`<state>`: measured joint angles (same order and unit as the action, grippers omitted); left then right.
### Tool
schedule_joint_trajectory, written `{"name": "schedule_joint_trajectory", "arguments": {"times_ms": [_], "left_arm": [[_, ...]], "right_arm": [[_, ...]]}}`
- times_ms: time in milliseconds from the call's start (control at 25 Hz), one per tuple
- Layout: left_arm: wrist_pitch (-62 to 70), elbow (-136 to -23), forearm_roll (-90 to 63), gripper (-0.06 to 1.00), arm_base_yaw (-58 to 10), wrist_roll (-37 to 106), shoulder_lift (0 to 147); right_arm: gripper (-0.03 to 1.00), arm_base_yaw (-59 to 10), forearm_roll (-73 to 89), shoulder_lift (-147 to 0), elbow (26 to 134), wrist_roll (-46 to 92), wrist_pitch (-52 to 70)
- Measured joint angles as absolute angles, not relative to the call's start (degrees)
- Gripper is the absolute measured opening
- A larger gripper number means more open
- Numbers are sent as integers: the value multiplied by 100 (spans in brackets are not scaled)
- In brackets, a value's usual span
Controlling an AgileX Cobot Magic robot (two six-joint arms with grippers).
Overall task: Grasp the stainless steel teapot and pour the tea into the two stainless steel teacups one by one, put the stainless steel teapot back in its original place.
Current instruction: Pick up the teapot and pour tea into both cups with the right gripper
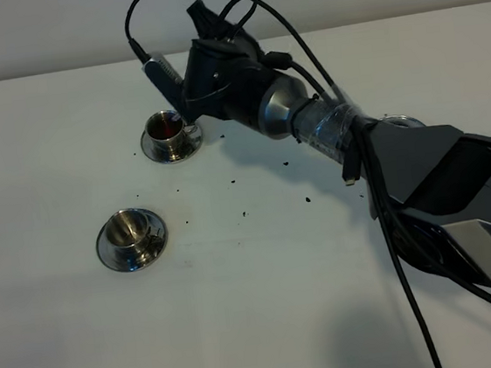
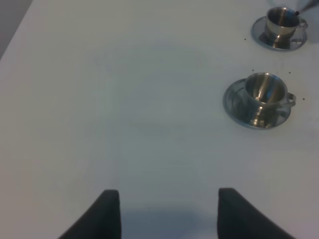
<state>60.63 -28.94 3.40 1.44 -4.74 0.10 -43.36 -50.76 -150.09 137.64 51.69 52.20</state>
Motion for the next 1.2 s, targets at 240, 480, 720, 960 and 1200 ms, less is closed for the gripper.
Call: {"name": "schedule_joint_trajectory", "arguments": {"times_ms": [240, 480, 720, 960, 1200], "left_arm": [[6063, -2894, 340, 47, 144, -472, 10], [6063, -2894, 340, 47, 144, -472, 10], [6063, -2894, 340, 47, 144, -472, 10], [6063, -2894, 340, 47, 144, -472, 10], [6063, -2894, 340, 47, 144, -472, 10]], "right_arm": [[18, -4362, -4567, -14745, 13764, 4394, 5672], [18, -4272, -3713, -14326, 13764, 3483, 6566], [18, -3958, -2132, -14269, 13764, 3211, 7016], [18, -3799, -797, -14269, 13764, 2925, 7037], [18, -3776, -301, -14258, 13680, 2496, 7031]]}}
